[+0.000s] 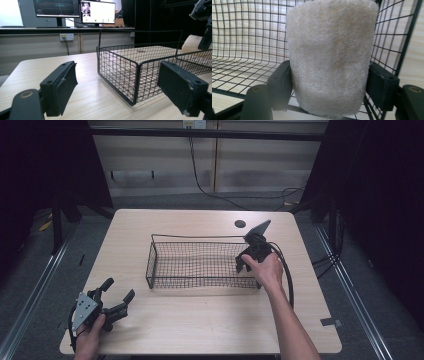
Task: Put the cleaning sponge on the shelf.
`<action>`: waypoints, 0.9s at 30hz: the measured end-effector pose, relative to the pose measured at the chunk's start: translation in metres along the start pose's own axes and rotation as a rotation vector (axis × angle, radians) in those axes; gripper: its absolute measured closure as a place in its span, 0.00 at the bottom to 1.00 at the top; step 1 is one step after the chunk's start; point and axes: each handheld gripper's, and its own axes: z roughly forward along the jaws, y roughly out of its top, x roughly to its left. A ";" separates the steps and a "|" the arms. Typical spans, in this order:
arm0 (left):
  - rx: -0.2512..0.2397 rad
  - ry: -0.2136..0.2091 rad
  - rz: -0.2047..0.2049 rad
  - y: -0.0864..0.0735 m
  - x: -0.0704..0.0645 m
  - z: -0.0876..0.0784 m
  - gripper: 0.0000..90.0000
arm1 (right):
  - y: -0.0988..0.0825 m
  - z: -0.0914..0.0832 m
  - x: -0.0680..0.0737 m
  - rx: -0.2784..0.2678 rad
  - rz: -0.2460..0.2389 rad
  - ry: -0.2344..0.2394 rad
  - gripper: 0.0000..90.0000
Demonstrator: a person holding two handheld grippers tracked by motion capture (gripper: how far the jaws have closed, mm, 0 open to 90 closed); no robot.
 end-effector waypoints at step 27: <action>-0.001 0.003 -0.003 0.000 0.000 0.000 0.17 | 0.002 0.028 0.007 0.032 0.040 -0.039 0.33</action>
